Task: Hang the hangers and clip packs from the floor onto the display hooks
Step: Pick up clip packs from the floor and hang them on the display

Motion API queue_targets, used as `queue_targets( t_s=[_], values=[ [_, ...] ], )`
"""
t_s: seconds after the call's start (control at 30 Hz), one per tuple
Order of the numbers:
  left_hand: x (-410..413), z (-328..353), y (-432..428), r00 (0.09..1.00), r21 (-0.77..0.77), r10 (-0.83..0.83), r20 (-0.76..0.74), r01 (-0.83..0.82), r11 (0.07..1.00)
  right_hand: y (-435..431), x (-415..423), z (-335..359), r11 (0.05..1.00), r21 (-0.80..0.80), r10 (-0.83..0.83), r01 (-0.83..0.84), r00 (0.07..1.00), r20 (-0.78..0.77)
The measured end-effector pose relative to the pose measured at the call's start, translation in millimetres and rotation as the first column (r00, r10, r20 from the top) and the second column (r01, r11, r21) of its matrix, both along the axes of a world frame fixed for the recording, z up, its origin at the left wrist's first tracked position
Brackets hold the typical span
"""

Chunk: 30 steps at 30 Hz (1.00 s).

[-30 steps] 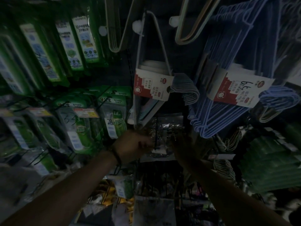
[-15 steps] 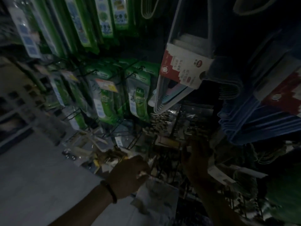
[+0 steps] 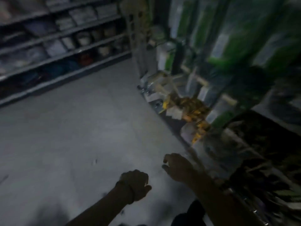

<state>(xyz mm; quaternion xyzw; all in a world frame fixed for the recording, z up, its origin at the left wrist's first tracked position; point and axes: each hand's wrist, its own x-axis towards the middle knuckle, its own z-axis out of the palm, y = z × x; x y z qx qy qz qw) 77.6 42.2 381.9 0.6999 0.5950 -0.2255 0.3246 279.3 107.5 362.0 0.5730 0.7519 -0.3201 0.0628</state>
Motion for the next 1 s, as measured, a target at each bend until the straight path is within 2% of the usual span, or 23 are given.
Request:
queue_targets(
  t_s=[0.17, 0.3, 0.4, 0.47, 0.5, 0.57, 0.63, 0.67, 0.73, 0.83, 0.9, 0.93, 1.0],
  values=[
    [-131, -80, -96, 0.946, -0.167, 0.32, 0.051, -0.308, 0.937, -41, -153, -63, 0.953, -0.224, 0.216, -0.202, 0.976, 0.04],
    [-207, -178, -154, 0.804, -0.356, 0.589, 0.078, -0.53, 0.77, -65, -243, -163, 0.868, -0.366, 0.376, -0.336, 0.926, 0.039],
    [-242, -274, -182, 0.631, -0.419, 0.772, 0.076, -0.683, 0.599, -75, -299, -260, 0.812, -0.436, 0.452, -0.387, 0.891, 0.05],
    [-254, -347, -196, 0.479, -0.436, 0.877, 0.037, -0.782, 0.445, -81, -326, -336, 0.778, -0.478, 0.485, -0.408, 0.873, 0.044],
    [-258, -386, -200, 0.383, -0.434, 0.924, -0.002, -0.833, 0.344, -83, -337, -376, 0.76, -0.501, 0.506, -0.415, 0.861, 0.055],
    [-265, -467, -212, 0.108, -0.424, 0.992, -0.067, -0.903, 0.07, -91, -351, -457, 0.724, -0.545, 0.551, -0.424, 0.83, 0.088],
    [-267, -543, -222, -0.117, -0.396, 0.988, -0.1, -0.906, -0.148, -100, -359, -535, 0.698, -0.582, 0.577, -0.417, 0.809, 0.111],
    [-265, -578, -227, -0.183, -0.381, 0.977, -0.11, -0.9, -0.211, -106, -363, -570, 0.691, -0.593, 0.58, -0.414, 0.807, 0.113],
    [-256, -652, -234, -0.246, -0.342, 0.963, -0.108, -0.901, -0.268, -122, -370, -636, 0.681, -0.592, 0.587, -0.431, 0.805, 0.089],
    [-242, -748, -229, -0.325, -0.374, 0.942, -0.087, -0.866, -0.333, -147, -378, -718, 0.672, -0.559, 0.61, -0.486, 0.791, 0.046],
    [-243, -790, -228, -0.544, -0.35, 0.837, -0.067, -0.772, -0.53, -161, -381, -759, 0.689, -0.538, 0.599, -0.486, 0.799, 0.045],
    [-245, -804, -228, -0.622, -0.291, 0.783, -0.035, -0.743, -0.603, -167, -383, -775, 0.699, -0.531, 0.59, -0.48, 0.806, 0.049],
    [-245, -824, -228, -0.717, -0.287, 0.696, 0.04, -0.675, -0.679, -173, -383, -799, 0.708, -0.534, 0.579, -0.463, 0.813, 0.062]
  ],
)
